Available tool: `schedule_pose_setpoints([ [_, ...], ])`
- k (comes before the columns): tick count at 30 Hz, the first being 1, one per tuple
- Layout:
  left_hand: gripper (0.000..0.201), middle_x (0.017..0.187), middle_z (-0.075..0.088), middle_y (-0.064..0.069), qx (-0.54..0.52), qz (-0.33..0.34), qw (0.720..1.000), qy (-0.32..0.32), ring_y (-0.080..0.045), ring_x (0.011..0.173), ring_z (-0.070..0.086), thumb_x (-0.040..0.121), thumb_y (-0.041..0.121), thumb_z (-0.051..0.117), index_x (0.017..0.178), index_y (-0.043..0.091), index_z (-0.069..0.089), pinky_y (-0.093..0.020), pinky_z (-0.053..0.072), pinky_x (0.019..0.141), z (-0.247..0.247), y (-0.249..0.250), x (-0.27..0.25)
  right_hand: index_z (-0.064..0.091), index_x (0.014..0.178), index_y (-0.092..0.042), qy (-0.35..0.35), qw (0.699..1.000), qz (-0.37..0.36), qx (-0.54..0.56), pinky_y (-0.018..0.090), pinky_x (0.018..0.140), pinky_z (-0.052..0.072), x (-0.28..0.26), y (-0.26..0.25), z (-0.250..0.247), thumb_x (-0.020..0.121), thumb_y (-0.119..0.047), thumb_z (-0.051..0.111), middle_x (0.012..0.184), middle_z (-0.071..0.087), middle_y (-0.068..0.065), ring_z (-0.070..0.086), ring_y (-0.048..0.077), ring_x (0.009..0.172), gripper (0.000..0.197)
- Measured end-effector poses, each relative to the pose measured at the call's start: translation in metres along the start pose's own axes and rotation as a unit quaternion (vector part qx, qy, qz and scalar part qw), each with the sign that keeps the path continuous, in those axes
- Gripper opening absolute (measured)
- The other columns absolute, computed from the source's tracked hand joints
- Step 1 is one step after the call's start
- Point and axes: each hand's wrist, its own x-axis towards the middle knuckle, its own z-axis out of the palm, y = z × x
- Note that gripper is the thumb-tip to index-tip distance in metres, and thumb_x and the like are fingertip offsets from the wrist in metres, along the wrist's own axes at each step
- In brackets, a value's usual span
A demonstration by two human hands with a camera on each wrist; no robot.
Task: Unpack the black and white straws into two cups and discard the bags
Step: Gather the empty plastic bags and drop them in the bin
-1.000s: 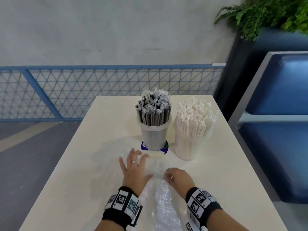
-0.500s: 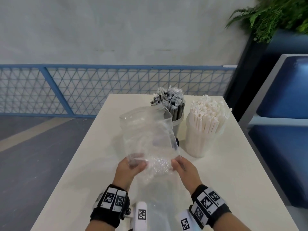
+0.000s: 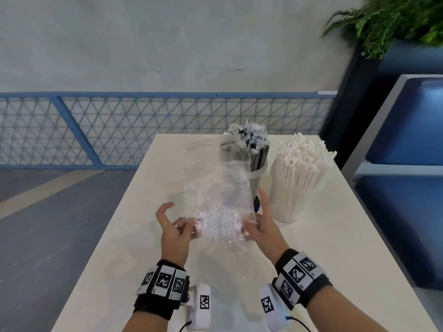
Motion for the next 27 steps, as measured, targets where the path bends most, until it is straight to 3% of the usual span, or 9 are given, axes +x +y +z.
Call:
schedule_pose_setpoints([
  [3, 0.033, 0.078, 0.062, -0.011, 0.007, 0.008, 1.0, -0.016, -0.015, 0.052, 0.055, 0.091, -0.011, 0.038, 0.097, 0.021, 0.043, -0.031, 0.052, 0.056, -0.009, 0.005, 0.002, 0.005, 0.133, -0.06, -0.038, 0.995, -0.067, -0.063, 0.029, 0.072, 0.058, -0.003, -0.009, 0.007, 0.092, -0.003, 0.044, 0.105, 0.061, 0.004, 0.06, 0.018, 0.069, 0.08],
  [6, 0.03, 0.077, 0.057, -0.009, 0.04, -0.01, 0.997, -0.07, -0.011, 0.057, 0.054, 0.091, -0.008, 0.04, 0.083, 0.014, 0.06, -0.029, 0.051, 0.061, -0.018, 0.011, 0.004, 0.035, 0.124, -0.056, -0.063, 0.987, -0.099, -0.108, 0.016, 0.072, 0.054, -0.001, -0.015, 0.014, 0.094, -0.001, 0.04, 0.104, 0.054, -0.001, 0.055, 0.01, 0.072, 0.063],
  [8, 0.026, 0.086, 0.058, -0.004, 0.092, -0.013, 0.989, -0.113, -0.004, 0.065, 0.057, 0.085, -0.005, 0.056, 0.095, 0.018, 0.063, -0.018, 0.052, 0.065, -0.025, 0.016, 0.005, 0.045, 0.12, -0.049, -0.083, 0.984, -0.102, -0.117, 0.012, 0.078, 0.051, 0.0, -0.016, 0.015, 0.091, -0.005, 0.052, 0.112, 0.047, -0.008, 0.054, 0.008, 0.085, 0.053],
  [12, 0.066, 0.1, 0.056, 0.001, 0.157, -0.029, 0.969, -0.189, 0.002, 0.068, 0.055, 0.065, -0.011, 0.074, 0.116, 0.025, 0.052, -0.013, 0.05, 0.071, -0.04, 0.019, 0.007, 0.029, 0.142, -0.033, -0.122, 0.964, -0.081, -0.221, 0.015, 0.098, 0.04, 0.002, -0.017, 0.012, 0.078, -0.014, 0.071, 0.107, 0.042, -0.008, 0.045, -0.007, 0.092, 0.079],
  [14, 0.07, 0.097, 0.057, -0.001, 0.163, -0.018, 0.967, -0.196, -0.002, 0.067, 0.056, 0.065, -0.014, 0.073, 0.118, 0.028, 0.051, -0.013, 0.051, 0.073, -0.046, 0.018, 0.007, 0.027, 0.144, -0.028, -0.112, 0.958, -0.085, -0.25, 0.009, 0.096, 0.034, 0.002, -0.017, 0.013, 0.078, -0.011, 0.07, 0.094, 0.043, -0.009, 0.046, -0.007, 0.086, 0.081],
  [17, 0.063, 0.084, 0.062, 0.002, 0.194, 0.021, 0.967, -0.166, -0.001, 0.066, 0.059, 0.067, -0.012, 0.072, 0.111, 0.03, 0.055, -0.007, 0.047, 0.071, -0.049, 0.017, 0.006, 0.042, 0.137, -0.023, -0.07, 0.958, -0.094, -0.263, -0.003, 0.084, 0.031, 0.002, -0.017, 0.017, 0.079, -0.005, 0.068, 0.08, 0.044, -0.013, 0.045, -0.007, 0.077, 0.066],
  [21, 0.047, 0.076, 0.056, 0.007, 0.309, 0.15, 0.934, -0.099, -0.004, 0.077, 0.054, 0.066, 0.0, 0.078, 0.084, 0.042, 0.066, -0.003, 0.039, 0.07, -0.05, 0.016, 0.008, 0.069, 0.11, -0.015, -0.008, 0.966, -0.107, -0.234, 0.0, 0.073, 0.037, -0.002, -0.015, 0.024, 0.078, -0.005, 0.07, 0.074, 0.049, -0.011, 0.051, -0.007, 0.071, 0.033],
  [24, 0.042, 0.093, 0.05, 0.013, 0.318, 0.181, 0.926, -0.089, -0.001, 0.092, 0.05, 0.066, 0.005, 0.078, 0.069, 0.046, 0.067, -0.006, 0.037, 0.079, -0.053, 0.019, 0.013, 0.073, 0.094, -0.017, 0.019, 0.963, -0.153, -0.222, 0.006, 0.072, 0.04, -0.006, -0.016, 0.025, 0.078, -0.009, 0.071, 0.081, 0.058, 0.002, 0.053, 0.001, 0.077, 0.018],
  [27, 0.029, 0.1, 0.065, 0.013, 0.254, 0.121, 0.949, -0.14, -0.002, 0.098, 0.057, 0.074, 0.002, 0.071, 0.073, 0.031, 0.067, -0.02, 0.045, 0.079, -0.051, 0.032, 0.014, 0.062, 0.108, -0.03, 0.043, 0.955, -0.194, -0.221, 0.004, 0.092, 0.034, -0.01, -0.019, 0.019, 0.07, -0.024, 0.079, 0.107, 0.045, 0.001, 0.044, -0.002, 0.102, 0.042],
])
